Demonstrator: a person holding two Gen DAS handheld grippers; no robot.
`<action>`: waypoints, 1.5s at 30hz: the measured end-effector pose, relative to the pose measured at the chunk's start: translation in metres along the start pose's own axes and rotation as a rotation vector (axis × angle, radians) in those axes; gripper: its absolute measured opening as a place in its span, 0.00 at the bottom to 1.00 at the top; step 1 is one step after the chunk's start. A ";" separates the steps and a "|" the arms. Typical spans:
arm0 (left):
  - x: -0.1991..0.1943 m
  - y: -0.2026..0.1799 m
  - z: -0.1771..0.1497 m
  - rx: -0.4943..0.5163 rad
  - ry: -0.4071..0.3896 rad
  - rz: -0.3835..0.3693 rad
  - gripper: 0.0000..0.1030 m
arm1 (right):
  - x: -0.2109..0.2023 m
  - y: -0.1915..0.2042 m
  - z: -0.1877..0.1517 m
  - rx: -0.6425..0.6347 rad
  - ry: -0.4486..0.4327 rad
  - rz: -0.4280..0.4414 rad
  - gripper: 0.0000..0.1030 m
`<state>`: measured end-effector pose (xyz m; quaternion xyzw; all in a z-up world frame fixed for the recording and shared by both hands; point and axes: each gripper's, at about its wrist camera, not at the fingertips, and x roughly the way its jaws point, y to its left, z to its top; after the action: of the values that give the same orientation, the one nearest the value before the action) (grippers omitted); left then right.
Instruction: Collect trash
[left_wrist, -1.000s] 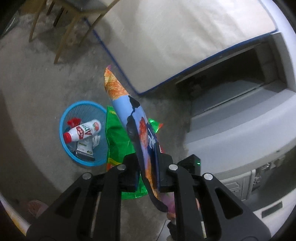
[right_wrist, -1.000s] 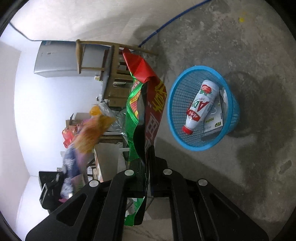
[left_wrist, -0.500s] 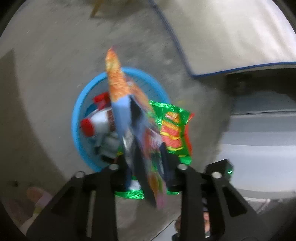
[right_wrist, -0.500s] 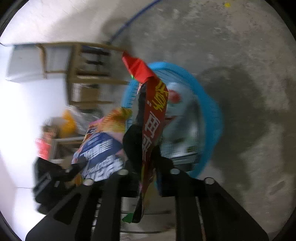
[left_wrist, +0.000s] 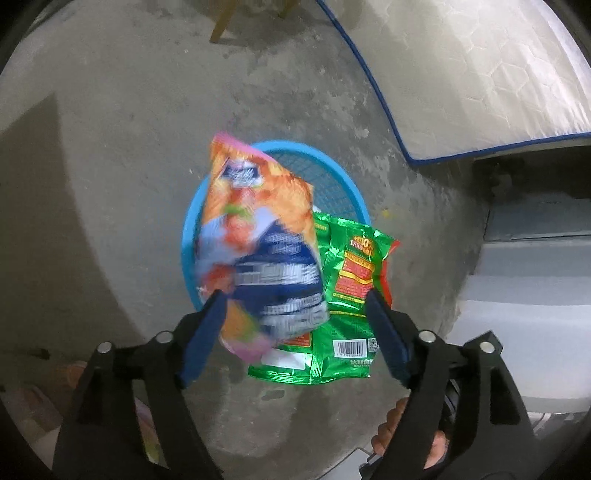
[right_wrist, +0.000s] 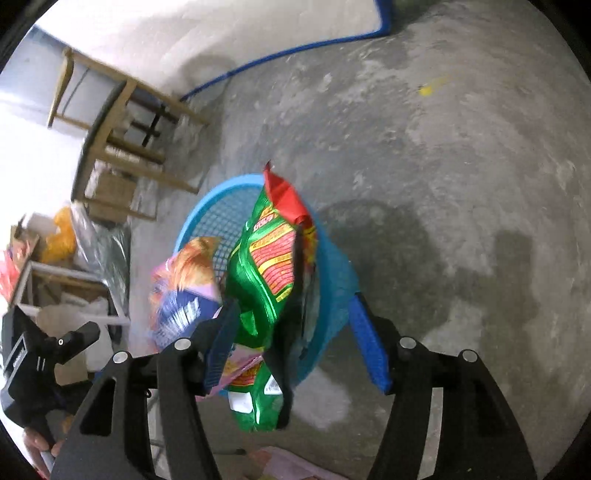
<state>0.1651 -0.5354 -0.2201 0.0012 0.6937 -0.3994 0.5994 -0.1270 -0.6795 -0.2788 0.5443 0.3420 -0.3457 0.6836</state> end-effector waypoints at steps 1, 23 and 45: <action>-0.005 -0.001 0.000 0.009 -0.010 0.012 0.74 | -0.006 -0.004 -0.003 0.015 -0.013 0.004 0.58; -0.315 -0.020 -0.178 0.326 -0.490 0.147 0.89 | -0.202 0.090 -0.142 -0.481 -0.239 0.049 0.78; -0.397 0.079 -0.370 -0.059 -0.811 0.647 0.92 | -0.288 0.235 -0.333 -1.124 -0.398 -0.093 0.94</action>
<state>0.0075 -0.0863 0.0528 0.0438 0.3807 -0.1421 0.9127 -0.1110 -0.2842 0.0259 0.0082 0.3612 -0.2365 0.9020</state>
